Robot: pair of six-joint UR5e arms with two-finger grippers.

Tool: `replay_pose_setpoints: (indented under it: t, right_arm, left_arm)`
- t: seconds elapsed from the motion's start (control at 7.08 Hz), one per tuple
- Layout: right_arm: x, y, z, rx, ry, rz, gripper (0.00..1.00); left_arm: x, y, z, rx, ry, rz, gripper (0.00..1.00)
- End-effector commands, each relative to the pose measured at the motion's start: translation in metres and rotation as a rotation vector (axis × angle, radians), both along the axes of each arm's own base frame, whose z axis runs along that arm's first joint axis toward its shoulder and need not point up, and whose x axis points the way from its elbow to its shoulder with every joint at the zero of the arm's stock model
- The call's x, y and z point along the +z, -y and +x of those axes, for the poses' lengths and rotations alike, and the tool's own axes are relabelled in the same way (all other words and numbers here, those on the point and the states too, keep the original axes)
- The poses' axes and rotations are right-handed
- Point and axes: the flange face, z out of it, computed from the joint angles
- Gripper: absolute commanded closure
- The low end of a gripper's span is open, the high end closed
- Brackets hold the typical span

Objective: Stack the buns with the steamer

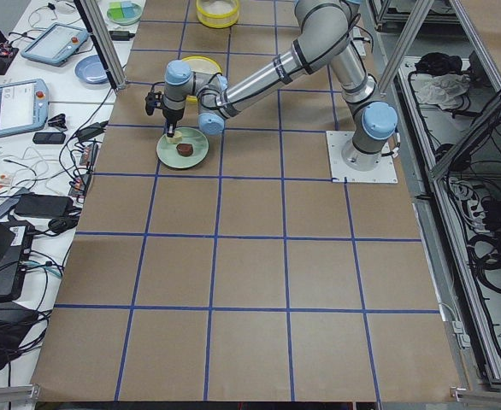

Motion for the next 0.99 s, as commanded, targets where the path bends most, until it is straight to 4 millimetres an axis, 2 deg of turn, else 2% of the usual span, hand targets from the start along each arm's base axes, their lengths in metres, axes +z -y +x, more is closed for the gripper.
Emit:
replay_pose_setpoints:
  t: [0.0, 0.14, 0.28, 0.56, 0.71, 0.85]
  right_arm:
    - [0.040, -0.006, 0.022, -0.026, 0.003, 0.007, 1.00]
    - [0.062, -0.008, 0.043, -0.037, 0.004, 0.015, 1.00]
    - [0.077, -0.007, 0.061, -0.028, -0.002, 0.012, 1.00]
    - [0.081, -0.008, 0.071, -0.063, 0.004, 0.026, 1.00]
    - [0.096, -0.011, 0.084, -0.060, 0.001, 0.020, 1.00]
    - [0.114, -0.016, 0.109, -0.098, 0.010, 0.041, 1.00]
  left_arm:
    - [0.043, -0.003, -0.015, 0.069, -0.031, -0.052, 1.00]
    - [0.067, -0.007, -0.048, 0.136, -0.190, -0.078, 1.00]
    - [0.087, -0.007, -0.081, 0.146, -0.243, -0.099, 1.00]
    - [0.089, -0.023, -0.157, 0.139, -0.297, -0.077, 1.00]
    - [0.080, -0.035, -0.196, 0.134, -0.365, -0.032, 1.00]
    - [0.072, -0.046, -0.218, 0.102, -0.471, 0.033, 1.00]
